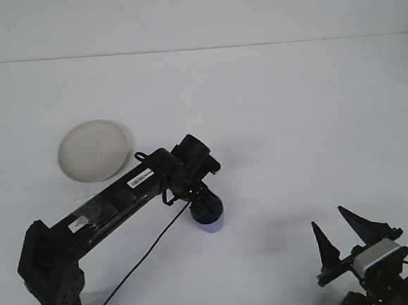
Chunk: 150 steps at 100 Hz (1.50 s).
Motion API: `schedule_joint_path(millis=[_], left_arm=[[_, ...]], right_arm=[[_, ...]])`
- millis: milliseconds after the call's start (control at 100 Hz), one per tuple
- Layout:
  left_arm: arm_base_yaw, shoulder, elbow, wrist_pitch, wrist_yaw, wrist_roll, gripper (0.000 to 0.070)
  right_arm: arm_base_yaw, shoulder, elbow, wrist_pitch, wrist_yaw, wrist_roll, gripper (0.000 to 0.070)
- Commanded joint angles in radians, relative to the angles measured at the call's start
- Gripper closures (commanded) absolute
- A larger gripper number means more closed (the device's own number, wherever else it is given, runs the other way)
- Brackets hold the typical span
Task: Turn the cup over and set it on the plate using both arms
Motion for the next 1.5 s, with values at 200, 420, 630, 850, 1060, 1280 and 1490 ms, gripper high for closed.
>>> schedule_joint_path(millis=[200, 420, 630, 850, 1060, 1280, 1490], left_arm=[[-0.010, 0.022, 0.023, -0.007, -0.001, 0.007, 0.0696], [0.013, -0.016, 0.046, -0.043, -0.018, 0.014, 0.0696], [0.089, -0.135, 0.074, -0.069, -0.072, 0.014, 0.0696], [0.255, -0.296, 0.075, -0.098, -0.142, 0.021, 0.0696], [0.473, -0.353, 0.075, -0.102, -0.184, 0.032, 0.0696], [0.663, -0.314, 0.075, -0.046, -0.186, 0.035, 0.0696], [0.761, -0.224, 0.096, -0.024, -0.186, 0.035, 0.0696]], right_arm=[[0.008, 0.000, 0.001, 0.008, 0.000, 0.009, 0.0262], [0.008, 0.000, 0.001, 0.008, 0.000, 0.009, 0.0262], [0.008, 0.000, 0.001, 0.008, 0.000, 0.009, 0.0262], [0.008, 0.000, 0.001, 0.008, -0.001, 0.009, 0.0262], [0.008, 0.000, 0.001, 0.007, -0.001, 0.010, 0.0262], [0.008, 0.000, 0.001, 0.006, -0.001, 0.010, 0.0262], [0.008, 0.000, 0.001, 0.005, -0.001, 0.010, 0.0262]])
